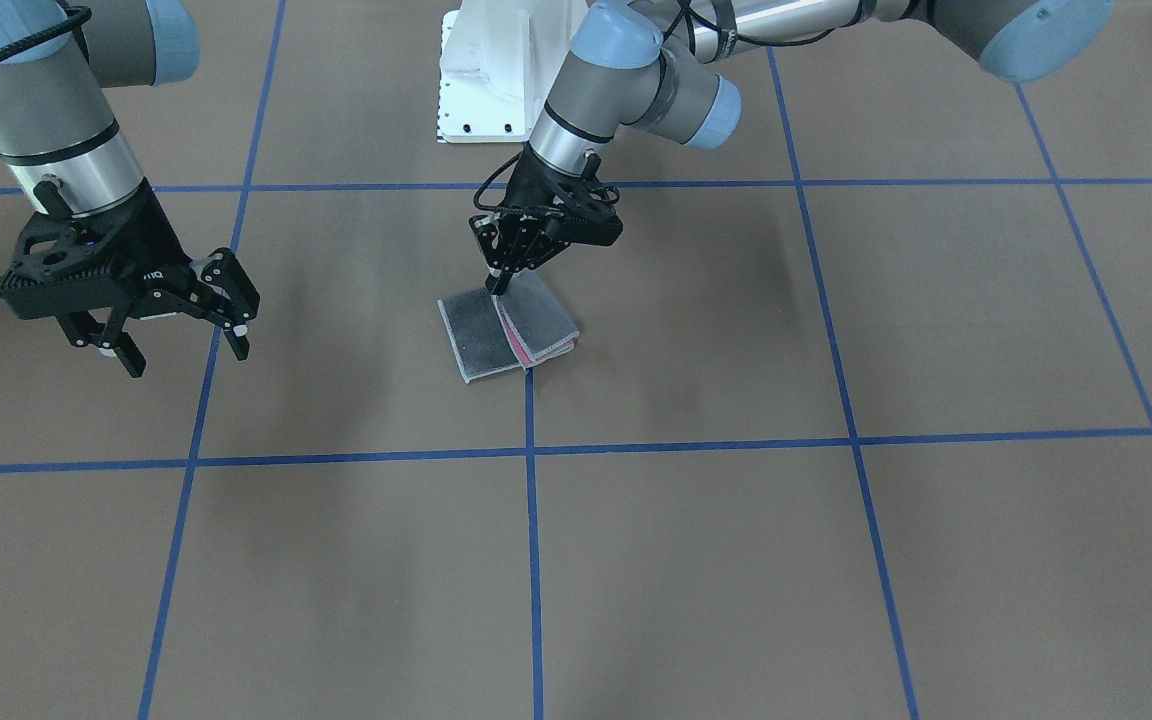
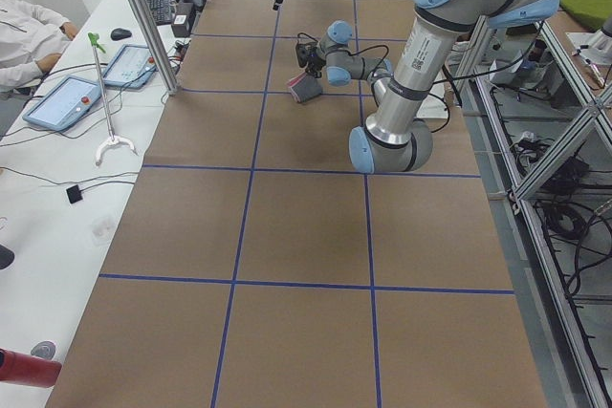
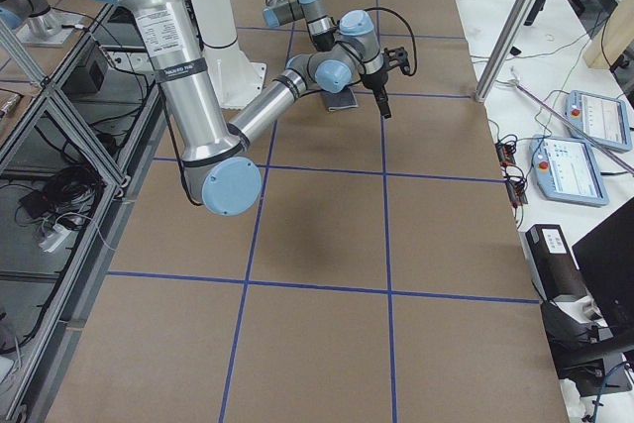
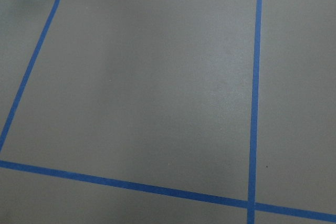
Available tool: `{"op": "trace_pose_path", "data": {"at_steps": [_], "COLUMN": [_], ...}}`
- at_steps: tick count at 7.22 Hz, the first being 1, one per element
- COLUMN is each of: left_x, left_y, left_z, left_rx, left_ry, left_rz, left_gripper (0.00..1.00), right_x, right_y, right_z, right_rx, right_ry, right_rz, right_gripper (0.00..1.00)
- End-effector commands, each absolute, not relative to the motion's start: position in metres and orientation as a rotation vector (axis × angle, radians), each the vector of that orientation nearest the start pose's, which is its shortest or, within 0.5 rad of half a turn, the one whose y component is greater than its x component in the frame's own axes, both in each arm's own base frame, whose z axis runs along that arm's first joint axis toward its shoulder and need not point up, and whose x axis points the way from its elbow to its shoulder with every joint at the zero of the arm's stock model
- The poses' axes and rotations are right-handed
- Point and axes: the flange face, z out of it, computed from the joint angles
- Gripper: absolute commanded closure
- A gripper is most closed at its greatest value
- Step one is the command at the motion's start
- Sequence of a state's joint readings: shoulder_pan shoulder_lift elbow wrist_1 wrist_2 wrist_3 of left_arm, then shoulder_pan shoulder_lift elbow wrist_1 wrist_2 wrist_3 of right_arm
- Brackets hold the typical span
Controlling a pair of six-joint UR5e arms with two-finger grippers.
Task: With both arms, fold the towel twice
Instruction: 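Lift the strip end with the left gripper and fold it over onto the other end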
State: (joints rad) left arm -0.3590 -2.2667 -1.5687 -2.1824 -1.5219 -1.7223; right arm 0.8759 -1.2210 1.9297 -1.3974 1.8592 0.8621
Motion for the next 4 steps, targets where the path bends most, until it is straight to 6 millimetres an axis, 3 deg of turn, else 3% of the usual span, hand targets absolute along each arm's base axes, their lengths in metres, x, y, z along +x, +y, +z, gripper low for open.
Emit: {"op": "trace_pose_path", "data": {"at_steps": [1, 4], "left_x": [0.616, 0.630], "left_y": [-0.380, -0.385], "left_z": [0.154, 0.149], "left_rx": [0.182, 0.185], "left_ry": [1.309, 1.297], "left_rz": [-0.468, -0.472], "left_gripper": [1.00, 1.00], "right_x": [-0.291, -0.291], "right_y": [-0.513, -0.513], "right_z": [0.290, 0.289], "right_rx": [0.434, 0.435], "right_ry": [-0.806, -0.808], "right_rz": [0.028, 0.029], "right_gripper": [0.00, 0.00]}}
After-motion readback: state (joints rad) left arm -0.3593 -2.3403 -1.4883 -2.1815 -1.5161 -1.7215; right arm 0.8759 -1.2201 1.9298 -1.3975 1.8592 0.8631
